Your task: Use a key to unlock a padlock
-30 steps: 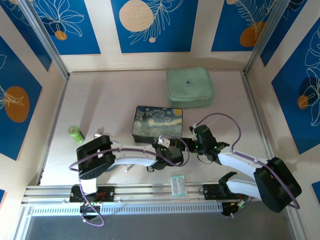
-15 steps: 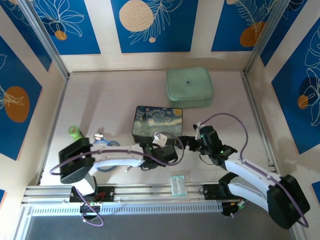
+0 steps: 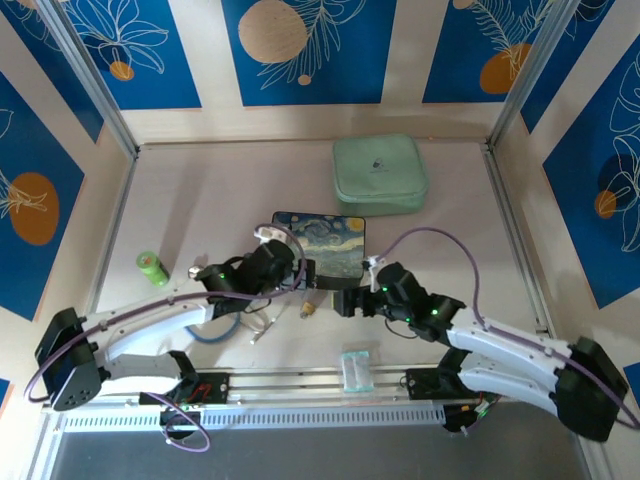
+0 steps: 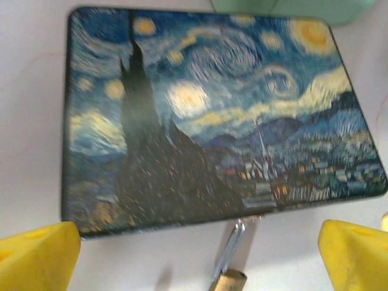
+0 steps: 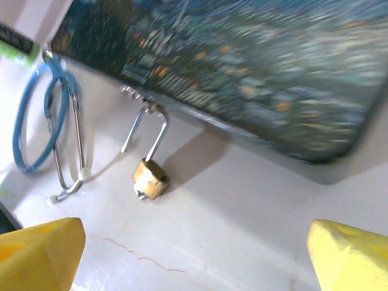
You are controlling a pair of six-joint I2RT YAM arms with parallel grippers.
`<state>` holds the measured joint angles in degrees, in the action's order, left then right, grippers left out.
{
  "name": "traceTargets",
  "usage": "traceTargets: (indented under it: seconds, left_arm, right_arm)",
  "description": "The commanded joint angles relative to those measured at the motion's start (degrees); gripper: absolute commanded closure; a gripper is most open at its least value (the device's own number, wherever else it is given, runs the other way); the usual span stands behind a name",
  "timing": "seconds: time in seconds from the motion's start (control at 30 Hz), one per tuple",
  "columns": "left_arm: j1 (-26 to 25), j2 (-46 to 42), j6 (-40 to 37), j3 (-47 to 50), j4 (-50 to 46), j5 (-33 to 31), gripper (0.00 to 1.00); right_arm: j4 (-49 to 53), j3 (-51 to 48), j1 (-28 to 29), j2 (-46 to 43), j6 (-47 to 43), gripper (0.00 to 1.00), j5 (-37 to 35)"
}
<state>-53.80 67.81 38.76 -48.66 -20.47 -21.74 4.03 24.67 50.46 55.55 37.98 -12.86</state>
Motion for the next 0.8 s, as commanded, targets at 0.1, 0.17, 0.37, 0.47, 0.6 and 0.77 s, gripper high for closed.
traceTargets:
  seconds: [0.1, 0.17, 0.37, 0.47, 0.6, 0.77]
  left_arm:
    - [6.05, -6.24, -2.09, 3.47, 5.65, 9.82, 0.0]
    - [6.11, -8.35, -2.04, 4.96, 5.97, 8.96, 0.0]
    - [6.49, -11.46, -1.05, 8.17, 5.38, 9.1, 0.0]
    - [6.54, -11.74, -0.19, 9.51, 5.59, 9.09, 0.0]
    - [6.48, -11.39, 0.8, 10.48, 6.23, 9.17, 0.0]
    - [6.52, -10.7, 0.99, 11.03, 6.99, 9.0, 0.0]
  right_arm:
    - [-5.38, 8.97, 7.28, 15.71, 0.06, 0.12, -5.79]
    - [-5.21, 11.72, 8.58, 21.04, 0.59, 0.3, -6.6]
    - [-3.84, 16.99, 12.14, 29.9, 2.21, 0.42, -12.69]
    - [-3.87, 18.44, 12.24, 32.85, 2.38, 0.43, -11.33]
    - [-4.03, 18.94, 12.5, 35.03, 2.92, 0.45, -10.96]
    - [-3.92, 18.54, 12.77, 36.69, 3.77, 0.5, -11.41]
